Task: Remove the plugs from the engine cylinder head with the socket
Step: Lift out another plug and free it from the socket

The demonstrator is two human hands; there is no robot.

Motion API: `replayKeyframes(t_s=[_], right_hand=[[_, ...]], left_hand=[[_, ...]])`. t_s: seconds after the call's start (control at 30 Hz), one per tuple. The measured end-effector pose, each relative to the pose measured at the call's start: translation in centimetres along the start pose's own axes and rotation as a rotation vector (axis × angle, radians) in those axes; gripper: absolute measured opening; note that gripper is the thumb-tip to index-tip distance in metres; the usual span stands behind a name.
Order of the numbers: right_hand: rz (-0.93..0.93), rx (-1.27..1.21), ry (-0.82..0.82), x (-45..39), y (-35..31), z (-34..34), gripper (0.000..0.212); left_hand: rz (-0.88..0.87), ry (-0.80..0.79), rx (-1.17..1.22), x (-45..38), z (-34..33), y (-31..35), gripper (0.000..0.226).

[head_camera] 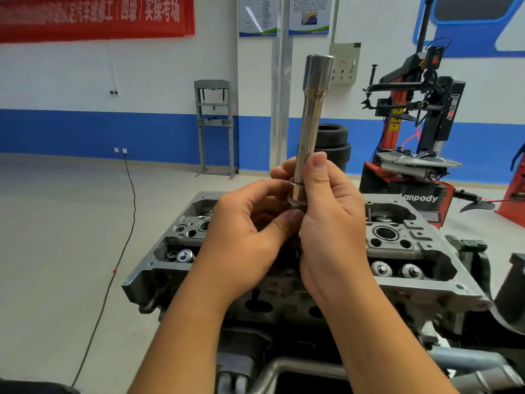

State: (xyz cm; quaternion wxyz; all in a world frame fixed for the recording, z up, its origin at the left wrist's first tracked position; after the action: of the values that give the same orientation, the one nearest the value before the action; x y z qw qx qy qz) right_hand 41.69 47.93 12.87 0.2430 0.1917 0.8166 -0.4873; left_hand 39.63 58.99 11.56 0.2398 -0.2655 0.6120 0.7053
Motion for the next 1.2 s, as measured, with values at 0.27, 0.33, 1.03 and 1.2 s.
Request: replayKeyframes(t_s=[0.27, 0.33, 1.03, 1.2], right_hand=[[0.04, 0.029, 0.031, 0.26, -0.28, 0.01, 0.032], [0.044, 0.062, 0.036, 0.12, -0.24, 0.06, 0.039], [-0.012, 0.014, 0.009, 0.4, -0.38, -0.2, 0.038], [0.026, 0.043, 0.028, 0.43, -0.25, -0.08, 0.037]], left_hand=[[-0.033, 0.016, -0.068, -0.07, -0.32, -0.33, 0.022], [-0.045, -0.046, -0.006, 0.06, -0.22, -0.15, 0.025], [-0.029, 0.064, -0.121, 0.31, 0.1, -0.3, 0.033], [-0.016, 0.019, -0.124, 0.23, 0.01, -0.19, 0.031]])
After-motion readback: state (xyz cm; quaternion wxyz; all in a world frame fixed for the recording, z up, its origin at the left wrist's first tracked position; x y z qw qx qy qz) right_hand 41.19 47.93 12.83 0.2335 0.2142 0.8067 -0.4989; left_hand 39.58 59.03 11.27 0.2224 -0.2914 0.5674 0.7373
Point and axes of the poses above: each hand's wrist, its own x-axis away from the middle knuckle, its own z-axis out of the back of the hand, y = z × x, the point moved 1 cm from there along -x, towards the middle knuckle, and after that the axes turned 2 degrees about y, right-handed, at the moved point
